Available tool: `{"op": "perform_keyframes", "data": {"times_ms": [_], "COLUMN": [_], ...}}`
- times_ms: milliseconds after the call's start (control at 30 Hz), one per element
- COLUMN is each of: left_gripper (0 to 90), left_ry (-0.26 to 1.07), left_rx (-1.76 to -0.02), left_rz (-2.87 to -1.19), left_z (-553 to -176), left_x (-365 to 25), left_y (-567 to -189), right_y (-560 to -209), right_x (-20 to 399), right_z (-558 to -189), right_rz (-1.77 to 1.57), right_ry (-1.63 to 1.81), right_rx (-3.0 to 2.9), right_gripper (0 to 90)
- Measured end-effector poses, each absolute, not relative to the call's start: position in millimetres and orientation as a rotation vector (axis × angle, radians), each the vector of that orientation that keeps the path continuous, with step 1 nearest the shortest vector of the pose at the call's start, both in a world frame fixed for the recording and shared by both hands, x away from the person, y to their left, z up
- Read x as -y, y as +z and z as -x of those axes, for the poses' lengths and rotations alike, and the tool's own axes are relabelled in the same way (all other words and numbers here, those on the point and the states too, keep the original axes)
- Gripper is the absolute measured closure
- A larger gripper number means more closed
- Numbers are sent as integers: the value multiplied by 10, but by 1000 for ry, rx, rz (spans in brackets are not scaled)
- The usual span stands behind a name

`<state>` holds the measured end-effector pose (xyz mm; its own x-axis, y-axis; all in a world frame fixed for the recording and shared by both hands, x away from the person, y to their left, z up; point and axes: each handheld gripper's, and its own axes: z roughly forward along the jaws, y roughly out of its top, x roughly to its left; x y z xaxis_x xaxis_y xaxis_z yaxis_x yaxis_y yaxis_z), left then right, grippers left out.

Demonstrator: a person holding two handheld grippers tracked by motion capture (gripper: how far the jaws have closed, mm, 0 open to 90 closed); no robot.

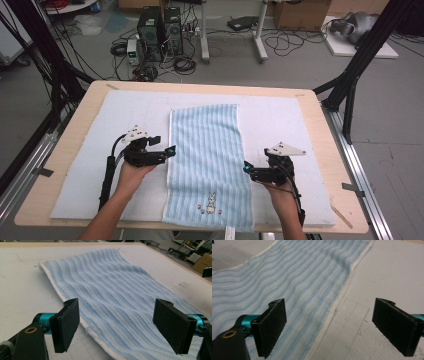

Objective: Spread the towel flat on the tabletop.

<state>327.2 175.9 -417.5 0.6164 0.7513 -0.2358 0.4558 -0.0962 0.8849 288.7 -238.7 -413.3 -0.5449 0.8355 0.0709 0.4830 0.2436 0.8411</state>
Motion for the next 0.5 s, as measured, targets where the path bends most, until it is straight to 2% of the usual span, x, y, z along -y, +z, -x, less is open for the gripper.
{"op": "perform_keyframes", "data": {"times_ms": [100,200,267,300,433,500], "left_gripper": [228,259,299,315,431,554], "left_ry": [325,309,304,286,294,401], "left_rx": [-1009,-1016,-1021,-1030,-1033,-1001], "left_rz": [-1750,-1807,-1868,-1892,-2015,-2061], "left_z": [-3251,-3242,-3242,-3252,-3299,-3273], "left_x": [-1761,-1717,-1656,-1619,-1491,-1452], "left_y": [-4204,-4257,-4310,-4346,-4473,-4475], "right_y": [-4154,-4206,-4250,-4274,-4381,-4423], "right_x": [2420,2433,2420,2400,2246,2155], "right_z": [-2854,-2868,-2890,-2905,-2995,-3046], "right_rz": [-1236,-1260,-1269,-1274,-1284,-1277], "right_ry": [1221,1179,1170,1157,1114,1052], "right_rx": [-2116,-2144,-2186,-2202,-2257,-2279], "right_gripper": [130,201,321,340,427,477]}}
